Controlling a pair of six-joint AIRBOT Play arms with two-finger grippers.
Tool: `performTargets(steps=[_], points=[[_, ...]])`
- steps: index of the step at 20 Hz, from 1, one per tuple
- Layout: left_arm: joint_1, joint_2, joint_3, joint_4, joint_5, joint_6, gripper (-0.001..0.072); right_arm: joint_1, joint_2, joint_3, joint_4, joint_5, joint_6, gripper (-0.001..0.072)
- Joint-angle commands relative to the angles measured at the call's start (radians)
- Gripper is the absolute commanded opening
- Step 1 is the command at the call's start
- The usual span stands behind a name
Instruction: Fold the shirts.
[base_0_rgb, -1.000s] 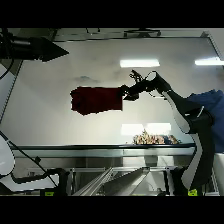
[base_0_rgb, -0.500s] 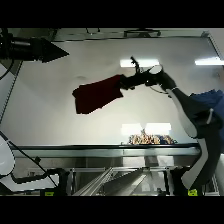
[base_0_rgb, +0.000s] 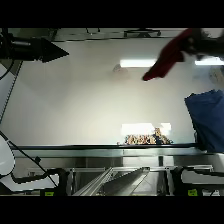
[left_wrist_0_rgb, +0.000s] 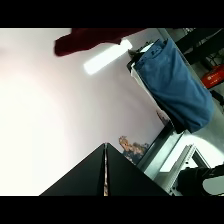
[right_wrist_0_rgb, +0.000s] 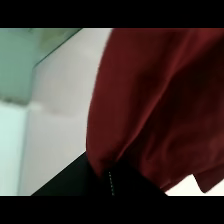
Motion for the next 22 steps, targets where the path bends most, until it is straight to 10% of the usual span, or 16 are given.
performTargets(steps=[1,8,17,18,20,22], points=[[0.0,-0.005,0.0,0.0,-0.003,0.002,0.0,-0.271,0.149,-0.019,-0.332,0.188,0.227,0.0024],[0.0,-0.032,0.0,-0.002,-0.026,0.002,0.0,-0.696,0.518,-0.496,-0.798,0.36,0.237,0.0026],[-0.016,-0.114,-0.001,-0.001,-0.062,0.002,0.0,-0.811,0.658,-1.042,-0.819,0.108,0.236,0.0036],[-0.027,-0.114,-0.001,-0.002,-0.058,0.002,0.0,-0.811,0.653,-1.041,-0.819,0.109,0.235,0.0128],[-0.034,-0.114,-0.001,-0.002,-0.054,0.002,0.0,-0.811,0.652,-1.023,-0.8,0.156,0.135,0.0691],[-0.039,-0.114,-0.001,-0.009,-0.054,0.002,0.0,-0.811,0.652,-0.949,-0.793,0.249,0.085,0.0688]])
